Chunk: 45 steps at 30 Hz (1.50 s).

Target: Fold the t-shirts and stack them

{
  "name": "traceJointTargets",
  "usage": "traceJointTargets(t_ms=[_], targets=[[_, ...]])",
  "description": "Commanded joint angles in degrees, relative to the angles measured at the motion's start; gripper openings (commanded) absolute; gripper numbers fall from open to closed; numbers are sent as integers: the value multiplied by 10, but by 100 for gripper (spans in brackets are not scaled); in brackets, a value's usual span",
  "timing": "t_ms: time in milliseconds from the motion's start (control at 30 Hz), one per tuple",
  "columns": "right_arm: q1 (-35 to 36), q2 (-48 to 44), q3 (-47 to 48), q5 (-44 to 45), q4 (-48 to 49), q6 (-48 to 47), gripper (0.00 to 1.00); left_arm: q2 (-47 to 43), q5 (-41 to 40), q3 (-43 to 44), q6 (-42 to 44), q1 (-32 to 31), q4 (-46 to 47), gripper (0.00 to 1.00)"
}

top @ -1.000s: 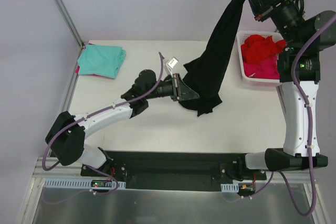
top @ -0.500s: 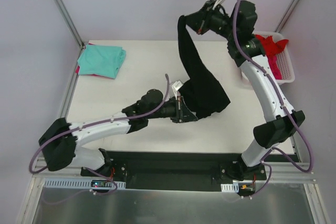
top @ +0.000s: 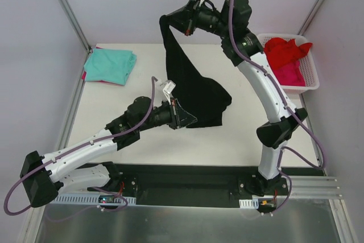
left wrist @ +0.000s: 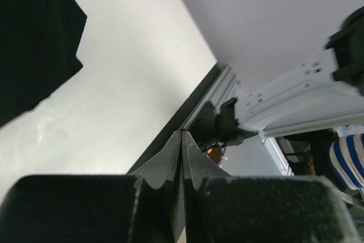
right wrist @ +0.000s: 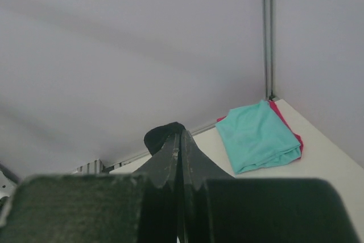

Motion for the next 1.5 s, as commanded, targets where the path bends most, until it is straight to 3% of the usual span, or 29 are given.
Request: traceJointTargets(t_ms=[0,67,100,133,200,233,433,500,567,733,833,1000,1467], targets=[[23,16,-12,-21,34,7,1,-22,-20,-13,11,0,-12,0],[27,7,-40,-20,39,6,3,-25,-20,-12,18,1,-22,0],[27,3,-56,-19,43,8,16,-27,-19,-12,20,0,-27,0],[26,-3,-87,-19,44,8,57,-28,-20,-14,19,0,-27,0],[26,-25,-114,-7,33,-1,77,-29,-20,-21,18,0,-27,0],[25,-33,-139,1,21,-25,96,-30,-21,-23,18,0,-26,0],[12,-154,-248,101,-76,-103,96,-30,-20,-33,16,0,-22,0],[2,-200,-334,161,-99,-107,96,-30,-20,-39,15,0,-15,0],[-16,-275,-437,210,-102,-83,96,-26,-18,-42,15,-1,-5,0],[-54,-405,-589,278,-143,-11,99,-21,-21,-41,21,-1,-4,0],[-67,-485,-692,309,-158,45,90,-31,-65,-35,31,1,-48,0],[-72,-592,-832,337,-141,102,84,-52,-91,-25,54,1,-97,0],[-74,-628,-955,317,-113,193,75,-81,-91,-38,39,1,-113,0]])
